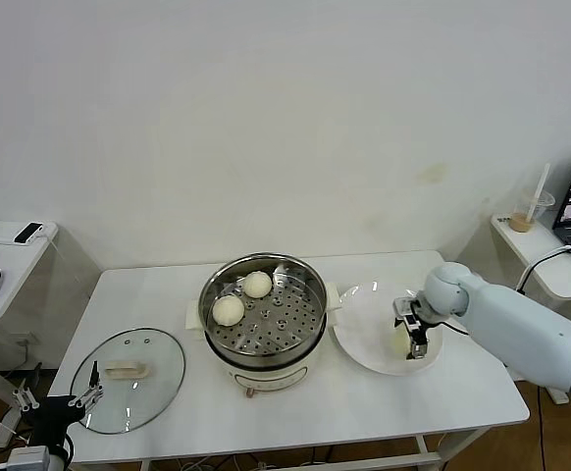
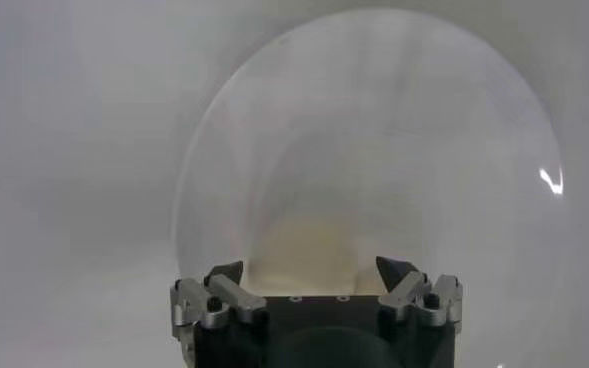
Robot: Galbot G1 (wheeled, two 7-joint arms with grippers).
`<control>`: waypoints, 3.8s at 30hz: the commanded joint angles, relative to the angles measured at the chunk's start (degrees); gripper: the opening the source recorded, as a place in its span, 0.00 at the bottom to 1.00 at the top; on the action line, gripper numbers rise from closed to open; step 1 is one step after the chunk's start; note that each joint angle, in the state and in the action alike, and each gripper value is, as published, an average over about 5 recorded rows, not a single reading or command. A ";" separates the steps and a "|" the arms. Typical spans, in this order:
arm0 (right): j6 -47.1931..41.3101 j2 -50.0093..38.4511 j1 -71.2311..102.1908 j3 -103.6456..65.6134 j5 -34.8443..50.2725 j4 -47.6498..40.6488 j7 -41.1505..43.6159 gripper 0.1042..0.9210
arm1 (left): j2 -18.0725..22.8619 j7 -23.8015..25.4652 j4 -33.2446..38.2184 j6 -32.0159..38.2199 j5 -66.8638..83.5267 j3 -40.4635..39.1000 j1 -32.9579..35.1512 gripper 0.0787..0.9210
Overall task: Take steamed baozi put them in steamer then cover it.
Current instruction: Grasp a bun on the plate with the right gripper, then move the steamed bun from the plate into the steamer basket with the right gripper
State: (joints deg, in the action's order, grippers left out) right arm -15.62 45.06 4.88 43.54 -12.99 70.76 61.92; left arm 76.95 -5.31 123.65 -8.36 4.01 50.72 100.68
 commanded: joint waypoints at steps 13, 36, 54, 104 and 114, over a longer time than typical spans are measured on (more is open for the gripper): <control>-0.43 1.59 0.05 -0.29 -1.05 -2.13 0.37 0.71 | 0.16 -0.03 0.15 0.05 0.05 0.16 0.37 0.88; -3.11 -4.33 -16.71 6.08 9.34 11.41 3.83 0.60 | 0.18 -0.11 2.31 0.11 0.36 0.38 1.30 0.88; -4.87 8.48 -39.61 16.40 20.48 11.14 4.33 0.58 | 0.06 -0.13 3.36 0.09 1.47 1.71 1.56 0.88; 5.38 29.93 -29.14 25.60 12.79 12.19 4.12 0.58 | 1.13 -0.29 1.72 0.41 3.17 4.55 1.65 0.88; 5.00 29.90 -29.49 25.54 14.08 12.34 4.74 0.59 | 1.11 -0.29 1.54 0.43 3.19 4.44 1.50 0.88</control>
State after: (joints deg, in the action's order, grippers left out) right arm -10.91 74.83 -24.56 68.79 0.76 82.33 66.34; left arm 78.11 -5.61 125.25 -7.93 7.20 55.23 102.18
